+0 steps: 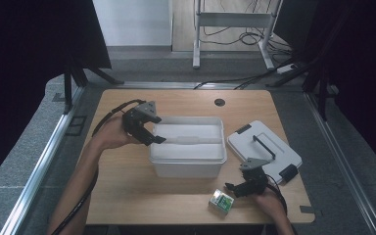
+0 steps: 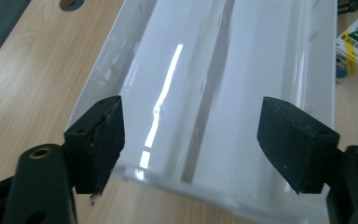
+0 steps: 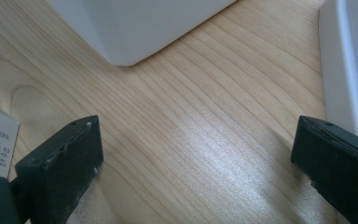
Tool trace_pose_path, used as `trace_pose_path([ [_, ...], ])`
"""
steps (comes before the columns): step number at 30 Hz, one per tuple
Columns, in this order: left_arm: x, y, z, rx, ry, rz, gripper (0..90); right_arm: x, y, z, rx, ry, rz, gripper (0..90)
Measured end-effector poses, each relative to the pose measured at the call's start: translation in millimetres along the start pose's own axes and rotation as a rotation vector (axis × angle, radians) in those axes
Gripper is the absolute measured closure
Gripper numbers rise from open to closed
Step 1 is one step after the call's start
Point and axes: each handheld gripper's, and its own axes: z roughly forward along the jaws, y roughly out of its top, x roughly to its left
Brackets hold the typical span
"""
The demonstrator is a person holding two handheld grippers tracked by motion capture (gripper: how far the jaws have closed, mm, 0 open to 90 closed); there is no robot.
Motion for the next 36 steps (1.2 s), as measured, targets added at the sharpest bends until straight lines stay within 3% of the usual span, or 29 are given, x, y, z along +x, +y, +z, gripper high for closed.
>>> trace_pose_path([
  [16, 1.0, 40.4, 45.4, 0.020, -0.071, 0.086, 40.3, -0.1, -0.1, 0.0, 0.000, 0.000, -0.003, 1.7],
  [24, 1.9, 50.0, 69.0, 0.073, -0.131, 0.114, 58.8, -0.1, -0.1, 0.0, 0.000, 0.000, -0.003, 1.7],
  [32, 0.1, 51.8, 84.9, 0.125, -0.175, 0.165, 86.4, -0.1, -0.1, 0.0, 0.000, 0.000, -0.002, 1.7],
  [36, 0.5, 52.5, 85.0, 0.126, -0.181, 0.175, 89.0, -0.1, -0.1, 0.0, 0.000, 0.000, -0.002, 1.7],
])
